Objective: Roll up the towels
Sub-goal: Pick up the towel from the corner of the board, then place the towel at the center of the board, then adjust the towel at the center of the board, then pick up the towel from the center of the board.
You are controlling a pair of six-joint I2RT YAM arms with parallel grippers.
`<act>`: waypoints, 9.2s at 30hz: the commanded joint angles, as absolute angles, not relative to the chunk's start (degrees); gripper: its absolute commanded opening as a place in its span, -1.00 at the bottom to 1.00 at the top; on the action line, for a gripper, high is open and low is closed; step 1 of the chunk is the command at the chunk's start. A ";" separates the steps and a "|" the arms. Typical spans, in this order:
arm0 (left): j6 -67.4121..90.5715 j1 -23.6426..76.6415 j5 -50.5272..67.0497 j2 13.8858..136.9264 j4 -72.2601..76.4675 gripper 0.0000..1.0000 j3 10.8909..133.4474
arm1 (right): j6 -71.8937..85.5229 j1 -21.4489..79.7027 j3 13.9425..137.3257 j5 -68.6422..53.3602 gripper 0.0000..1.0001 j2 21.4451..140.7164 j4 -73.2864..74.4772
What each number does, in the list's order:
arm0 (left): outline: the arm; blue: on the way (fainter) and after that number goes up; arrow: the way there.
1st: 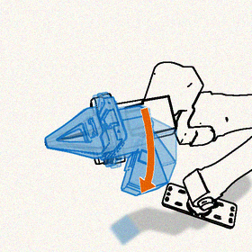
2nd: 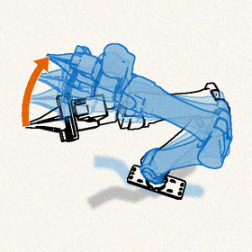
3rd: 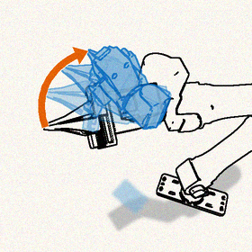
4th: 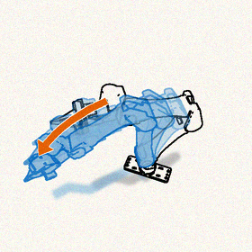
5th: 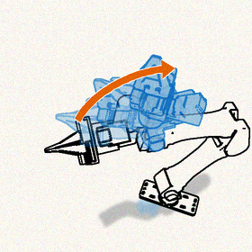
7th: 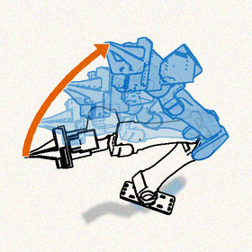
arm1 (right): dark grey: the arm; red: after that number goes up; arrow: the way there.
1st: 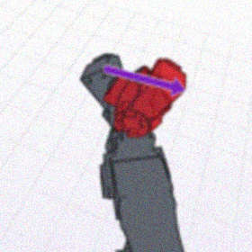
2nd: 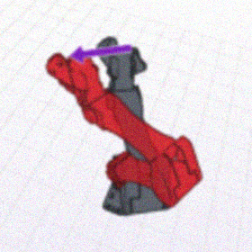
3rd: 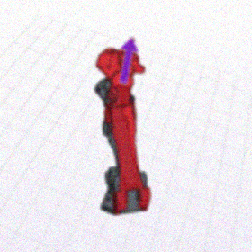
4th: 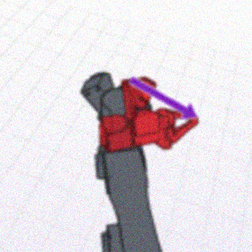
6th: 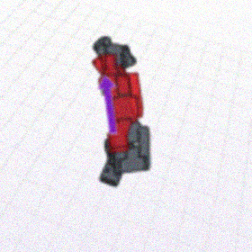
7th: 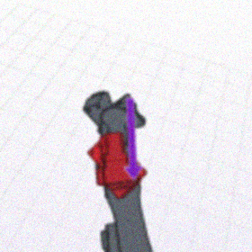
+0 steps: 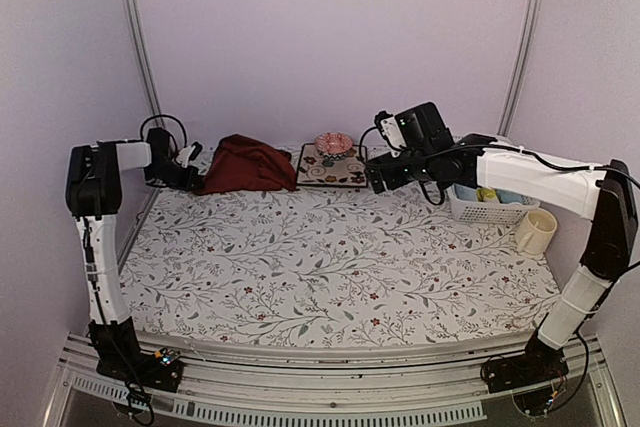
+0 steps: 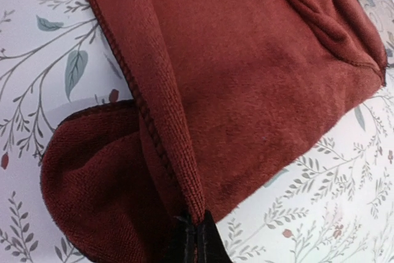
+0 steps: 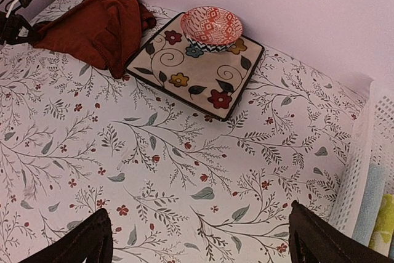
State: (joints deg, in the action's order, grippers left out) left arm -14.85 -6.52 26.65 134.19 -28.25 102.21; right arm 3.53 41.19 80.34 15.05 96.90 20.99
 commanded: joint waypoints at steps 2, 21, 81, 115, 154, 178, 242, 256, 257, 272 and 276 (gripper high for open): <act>-19.57 -4.68 30.47 122.01 -28.75 -1.00 96.93 | 0.76 43.76 79.54 23.29 0.98 93.38 16.84; -42.63 19.43 29.03 77.07 -36.84 -1.00 62.05 | -10.36 54.69 73.32 12.68 1.00 85.53 7.84; -30.31 -13.88 51.19 110.04 -39.38 0.29 58.28 | -4.47 65.99 67.02 21.17 0.96 103.76 -7.04; -61.95 36.62 40.71 91.46 -50.21 -0.96 64.76 | -13.03 60.25 43.37 21.09 0.98 66.27 -20.95; -62.78 34.37 39.24 94.11 -46.37 -0.83 54.39 | -33.40 63.45 52.01 4.95 0.13 109.73 -23.46; -62.08 34.33 39.32 94.15 -45.82 -0.82 54.54 | -30.96 63.81 55.14 2.70 -0.50 111.81 -17.51; -57.52 32.25 7.24 59.87 -29.61 0.76 25.44 | -9.67 55.82 47.54 55.11 -0.96 76.82 -4.54; -48.87 35.44 -2.89 56.36 -24.52 0.65 17.72 | -9.16 55.85 47.99 55.35 -0.96 78.97 -4.38; -48.79 35.79 -3.88 55.64 -24.33 0.63 17.04 | -9.21 55.87 47.97 55.37 -0.96 78.87 -4.44; -46.44 38.05 -7.72 47.64 -21.87 0.02 13.49 | -9.36 55.85 47.89 55.53 -0.96 79.87 -5.11; -47.72 38.34 -6.09 44.36 -22.44 -0.07 13.00 | -9.54 55.72 47.85 55.44 -0.95 80.08 -5.19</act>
State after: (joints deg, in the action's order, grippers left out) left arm -46.87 37.30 -7.81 47.16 -21.41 13.91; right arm -10.00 56.07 47.92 54.57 79.48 -4.21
